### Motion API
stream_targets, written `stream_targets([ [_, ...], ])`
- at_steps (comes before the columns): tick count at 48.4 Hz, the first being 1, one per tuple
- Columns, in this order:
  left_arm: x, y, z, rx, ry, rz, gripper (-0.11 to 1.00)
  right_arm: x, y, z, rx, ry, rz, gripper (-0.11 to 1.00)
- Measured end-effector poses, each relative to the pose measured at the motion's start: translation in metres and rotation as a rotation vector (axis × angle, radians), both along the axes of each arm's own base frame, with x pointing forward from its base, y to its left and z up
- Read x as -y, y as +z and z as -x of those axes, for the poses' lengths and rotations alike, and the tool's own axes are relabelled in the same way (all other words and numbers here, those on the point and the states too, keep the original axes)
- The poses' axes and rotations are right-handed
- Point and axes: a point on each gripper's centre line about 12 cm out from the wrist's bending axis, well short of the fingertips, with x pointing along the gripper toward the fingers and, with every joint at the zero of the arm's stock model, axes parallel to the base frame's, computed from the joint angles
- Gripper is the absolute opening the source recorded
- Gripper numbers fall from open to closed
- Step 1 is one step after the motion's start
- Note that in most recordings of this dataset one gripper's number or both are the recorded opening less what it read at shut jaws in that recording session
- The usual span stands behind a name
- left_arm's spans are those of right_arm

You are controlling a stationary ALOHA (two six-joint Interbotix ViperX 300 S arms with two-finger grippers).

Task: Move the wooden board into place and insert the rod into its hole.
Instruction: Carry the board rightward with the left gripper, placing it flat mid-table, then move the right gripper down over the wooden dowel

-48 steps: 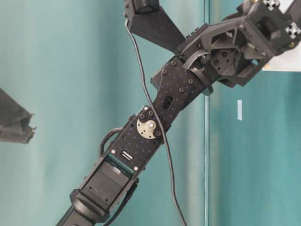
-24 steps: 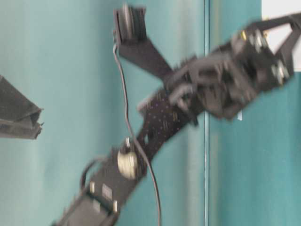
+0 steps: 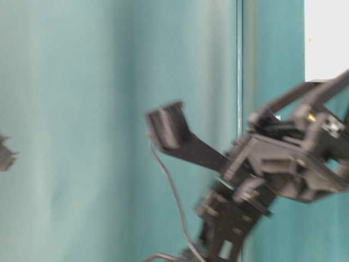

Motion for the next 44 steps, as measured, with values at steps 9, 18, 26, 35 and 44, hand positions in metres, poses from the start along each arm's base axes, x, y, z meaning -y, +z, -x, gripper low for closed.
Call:
stream_targets([
  [9,-0.011,-0.014,0.001,0.041,0.027,-0.004,0.83,-0.003,0.002,0.000,0.005,-0.056,-0.059,0.76],
  [18,-0.018,-0.019,-0.004,0.121,0.045,-0.011,0.83,-0.013,-0.014,-0.006,-0.047,-0.072,-0.116,0.76],
  [26,-0.019,-0.024,-0.006,0.151,0.047,-0.015,0.82,-0.030,-0.043,-0.015,-0.125,-0.058,-0.134,0.76],
  [35,-0.019,-0.029,-0.006,0.179,0.048,-0.018,0.81,-0.041,-0.079,-0.024,-0.225,-0.057,-0.134,0.76],
  [44,-0.019,-0.037,-0.006,0.203,0.048,-0.021,0.81,-0.050,-0.115,-0.034,-0.295,-0.055,-0.122,0.76],
])
